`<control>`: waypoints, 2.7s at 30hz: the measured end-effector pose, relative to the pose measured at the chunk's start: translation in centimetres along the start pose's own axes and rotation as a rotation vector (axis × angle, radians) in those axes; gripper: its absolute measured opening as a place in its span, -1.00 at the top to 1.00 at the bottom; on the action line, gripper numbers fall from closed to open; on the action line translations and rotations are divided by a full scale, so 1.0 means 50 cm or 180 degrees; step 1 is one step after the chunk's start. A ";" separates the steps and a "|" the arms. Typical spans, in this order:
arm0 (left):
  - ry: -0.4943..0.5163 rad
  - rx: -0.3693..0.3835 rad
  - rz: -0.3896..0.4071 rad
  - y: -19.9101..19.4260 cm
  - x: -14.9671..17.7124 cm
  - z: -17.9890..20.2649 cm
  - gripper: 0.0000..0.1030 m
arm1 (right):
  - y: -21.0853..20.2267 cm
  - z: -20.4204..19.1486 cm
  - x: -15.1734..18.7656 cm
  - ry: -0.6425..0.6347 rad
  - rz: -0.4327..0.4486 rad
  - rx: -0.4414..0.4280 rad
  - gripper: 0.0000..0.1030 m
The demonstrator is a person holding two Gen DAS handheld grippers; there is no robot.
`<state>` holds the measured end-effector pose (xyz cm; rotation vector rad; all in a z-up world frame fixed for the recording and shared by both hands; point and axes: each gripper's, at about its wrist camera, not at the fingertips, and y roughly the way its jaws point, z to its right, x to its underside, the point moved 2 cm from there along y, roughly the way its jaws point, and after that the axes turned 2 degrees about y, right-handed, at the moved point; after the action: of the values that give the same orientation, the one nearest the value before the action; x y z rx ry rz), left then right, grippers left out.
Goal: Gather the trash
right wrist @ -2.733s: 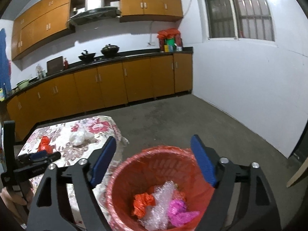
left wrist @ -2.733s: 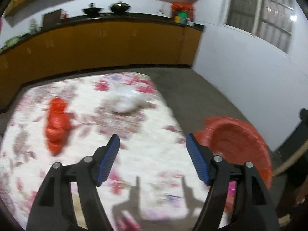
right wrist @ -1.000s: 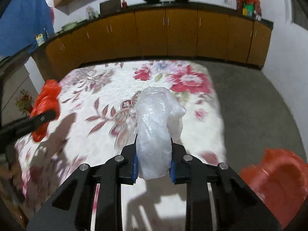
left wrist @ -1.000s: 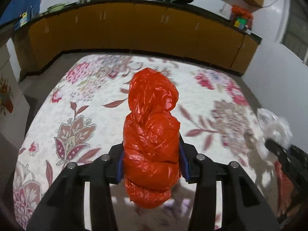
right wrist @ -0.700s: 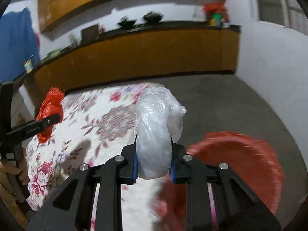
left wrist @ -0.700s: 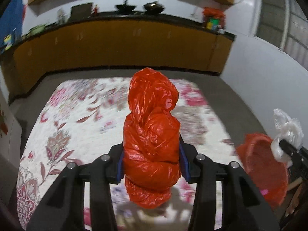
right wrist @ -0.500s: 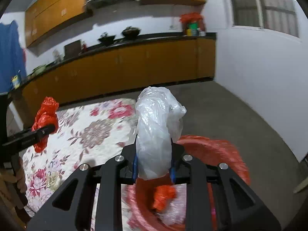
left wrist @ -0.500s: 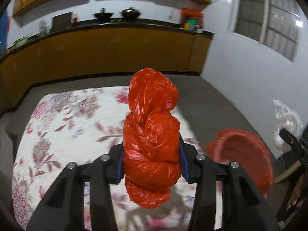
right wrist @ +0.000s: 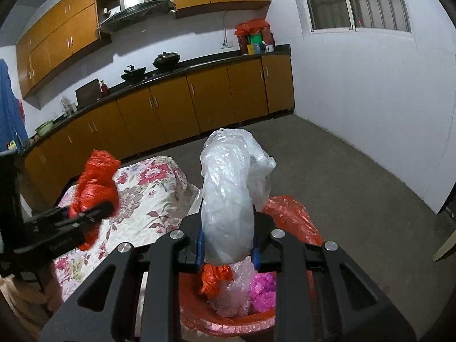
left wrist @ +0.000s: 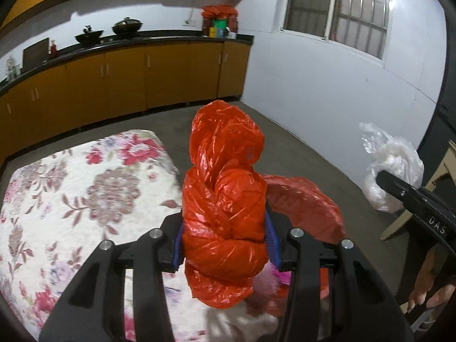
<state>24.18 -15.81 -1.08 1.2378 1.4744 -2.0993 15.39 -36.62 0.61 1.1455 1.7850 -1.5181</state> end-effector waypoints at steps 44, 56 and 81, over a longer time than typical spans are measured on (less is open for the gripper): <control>-0.0076 0.0291 -0.0546 0.139 0.046 0.049 -0.28 | 0.000 0.057 -0.013 0.0378 0.0132 -0.0103 -0.34; 0.0045 -0.0209 0.0208 -0.068 0.008 0.017 -0.84 | -0.106 -0.012 -0.005 0.0106 0.0417 0.0120 -0.97; -0.0196 -0.1291 0.0876 -0.386 0.172 -0.043 -0.92 | -0.223 -0.150 0.139 -0.0214 0.0422 0.0642 -0.97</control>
<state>7.56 -3.63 3.99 1.1309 1.5072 -1.5527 3.34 -27.67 2.38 1.2658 1.5073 -1.6646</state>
